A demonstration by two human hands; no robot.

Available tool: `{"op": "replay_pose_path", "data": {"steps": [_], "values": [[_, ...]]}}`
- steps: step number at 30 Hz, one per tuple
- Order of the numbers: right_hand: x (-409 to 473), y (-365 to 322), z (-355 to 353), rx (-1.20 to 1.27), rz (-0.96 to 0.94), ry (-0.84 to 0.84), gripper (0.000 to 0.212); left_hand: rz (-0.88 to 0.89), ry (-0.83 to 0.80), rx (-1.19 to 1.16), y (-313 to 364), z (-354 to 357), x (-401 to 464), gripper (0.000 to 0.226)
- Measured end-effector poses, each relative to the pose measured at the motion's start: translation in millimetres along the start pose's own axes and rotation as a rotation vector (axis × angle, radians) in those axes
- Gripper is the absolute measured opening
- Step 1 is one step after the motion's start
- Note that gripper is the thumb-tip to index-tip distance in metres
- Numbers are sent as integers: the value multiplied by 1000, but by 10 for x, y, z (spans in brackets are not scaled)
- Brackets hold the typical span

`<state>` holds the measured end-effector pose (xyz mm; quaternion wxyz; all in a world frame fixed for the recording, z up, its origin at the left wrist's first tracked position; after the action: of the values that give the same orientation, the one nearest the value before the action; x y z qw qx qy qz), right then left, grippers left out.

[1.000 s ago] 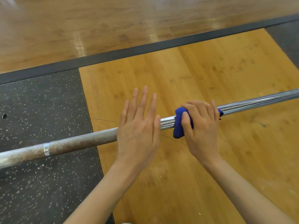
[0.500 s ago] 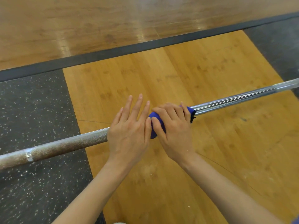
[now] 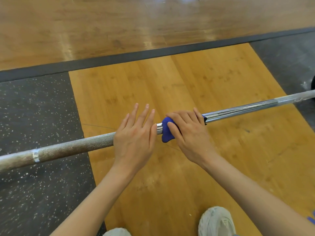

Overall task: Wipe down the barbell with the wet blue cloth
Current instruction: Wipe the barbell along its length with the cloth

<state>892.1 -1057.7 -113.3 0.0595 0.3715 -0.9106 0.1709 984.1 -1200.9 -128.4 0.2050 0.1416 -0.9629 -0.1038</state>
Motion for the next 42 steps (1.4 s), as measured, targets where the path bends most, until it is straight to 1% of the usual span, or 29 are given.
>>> {"op": "replay_pose_path", "data": {"steps": [1, 2, 3, 5, 6, 7, 8, 10, 11, 13, 15, 17, 19, 21, 23, 25, 26, 29, 32, 35, 37, 38, 39, 40, 41, 42], "values": [[71, -51, -1, 1, 26, 5, 45, -7, 1, 0, 7, -5, -3, 49], [183, -106, -7, -11, 50, -25, 47, -8, 0, -1, 13, -7, -4, 49], [303, -127, 4, -50, 71, -106, 51, -5, -3, -1, 15, -8, -10, 49], [468, -56, 29, -133, 63, -337, 58, 4, -8, 22, -2, -21, -31, 49], [505, 67, 2, -166, 71, -406, 61, 11, -8, 37, -8, -27, -37, 48], [509, 198, -33, -179, 76, -374, 63, 15, -10, 47, -8, -32, -36, 48], [462, 282, -86, -188, 76, -250, 62, 9, -9, 53, 6, -33, -36, 48], [334, 202, -100, -162, 64, 68, 49, -30, 5, 58, 41, -29, -31, 46], [290, 74, -32, -126, 45, 149, 42, -56, 17, 63, 56, -28, -36, 46], [240, -176, 152, -92, -51, 199, 35, -66, 33, 75, 72, -27, -65, 46], [200, -198, 146, -61, -118, 226, 37, -54, 33, 101, 65, -24, -106, 45], [143, 37, 52, -23, -91, 256, 38, -58, 29, 124, 79, -31, -131, 46], [86, 192, -33, -11, -10, 264, 38, -65, 37, 130, 119, -40, -159, 46], [38, 162, -40, -24, 40, 227, 36, -66, 54, 131, 146, -44, -198, 45], [-51, 154, -51, -33, -11, 187, 34, -65, 55, 129, 169, -63, -257, 45], [-143, 311, -111, -29, -92, 136, 35, -59, 37, 135, 201, -81, -307, 46], [-187, 411, -156, -31, -91, 131, 36, -62, 23, 136, 224, -89, -324, 47], [-295, 537, -217, -22, 5, 138, 37, -76, -26, 143, 293, -121, -409, 47], [-293, 347, -174, -30, 44, 99, 33, -100, -83, 170, 355, -179, -460, 49], [-197, 160, -224, -49, -54, 84, 33, -132, -120, 163, 494, -198, -414, 50], [-199, 199, -239, -88, -139, 32, 33, -136, -130, 162, 580, -151, -364, 51], [-205, 267, -276, -97, -152, -12, 33, -141, -137, 169, 606, -131, -360, 51], [-203, 345, -326, -108, -112, -82, 34, -145, -136, 171, 618, -117, -368, 51], [-155, 393, -384, -126, -34, -178, 36, -143, -132, 173, 618, -107, -382, 51], [-97, 410, -397, -183, 4, -328, 37, -139, -130, 179, 616, -103, -404, 51], [-64, 349, -380, -271, -77, -441, 34, -138, -129, 186, 622, -112, -423, 51]]}}
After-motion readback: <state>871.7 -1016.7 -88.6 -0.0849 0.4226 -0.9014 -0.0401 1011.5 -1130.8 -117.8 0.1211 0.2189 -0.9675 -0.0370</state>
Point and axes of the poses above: each hand's wrist, its own x-axis towards the middle knuckle, its own z-axis out of the palm, y = z × x, the point moved 3 cm from there along x, towards the middle knuckle, and after that the axes turned 4 degrees about y, right-handed, at the moved point
